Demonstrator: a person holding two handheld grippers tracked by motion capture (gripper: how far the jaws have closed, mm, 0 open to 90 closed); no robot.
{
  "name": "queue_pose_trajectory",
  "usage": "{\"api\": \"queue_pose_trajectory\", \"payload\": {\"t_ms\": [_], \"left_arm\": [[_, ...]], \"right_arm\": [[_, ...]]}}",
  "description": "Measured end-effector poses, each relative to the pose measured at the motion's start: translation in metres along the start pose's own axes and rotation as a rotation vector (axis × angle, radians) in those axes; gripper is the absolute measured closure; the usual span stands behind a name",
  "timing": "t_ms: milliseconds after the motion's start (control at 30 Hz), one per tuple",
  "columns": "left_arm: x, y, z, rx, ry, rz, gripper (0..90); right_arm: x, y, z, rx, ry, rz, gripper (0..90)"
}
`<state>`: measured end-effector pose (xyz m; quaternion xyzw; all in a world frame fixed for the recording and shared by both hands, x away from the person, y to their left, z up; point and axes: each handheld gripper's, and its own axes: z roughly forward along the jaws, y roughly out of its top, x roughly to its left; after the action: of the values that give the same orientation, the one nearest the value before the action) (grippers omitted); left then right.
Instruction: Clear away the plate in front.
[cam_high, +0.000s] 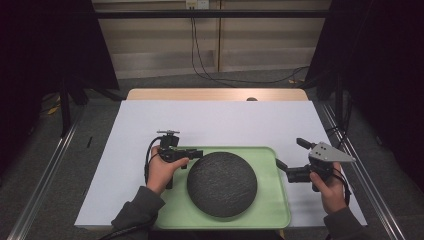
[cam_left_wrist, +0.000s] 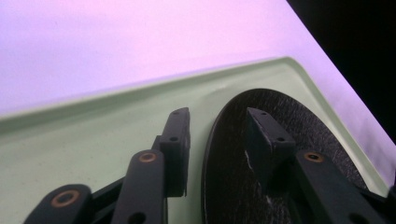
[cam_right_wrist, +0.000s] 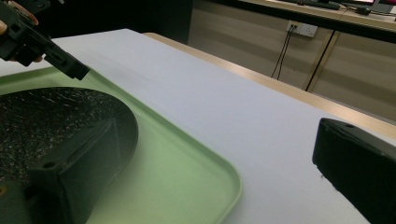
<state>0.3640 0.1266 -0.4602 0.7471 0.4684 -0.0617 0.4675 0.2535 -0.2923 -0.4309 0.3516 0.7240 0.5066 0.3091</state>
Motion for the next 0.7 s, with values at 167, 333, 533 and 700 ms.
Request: {"api": "queue_pose_trajectory", "payload": {"t_ms": [167,333,533,700], "left_arm": [[-0.001,0.004,-0.008,-0.057,0.001,0.033,53.5],[0.000,0.004,-0.013,-0.119,-0.006,0.085,43.9],[0.000,0.006,-0.021,-0.139,0.008,0.111,34.9],[0.001,0.007,-0.026,-0.148,0.018,0.111,25.4]], "right_arm": [[0.000,0.000,0.000,0.001,0.000,0.002,0.4],[0.000,0.000,0.000,0.002,0.002,0.000,0.4],[0.000,0.000,0.000,0.003,0.001,-0.001,0.4],[0.000,0.000,0.000,0.005,0.012,-0.001,0.5]]}}
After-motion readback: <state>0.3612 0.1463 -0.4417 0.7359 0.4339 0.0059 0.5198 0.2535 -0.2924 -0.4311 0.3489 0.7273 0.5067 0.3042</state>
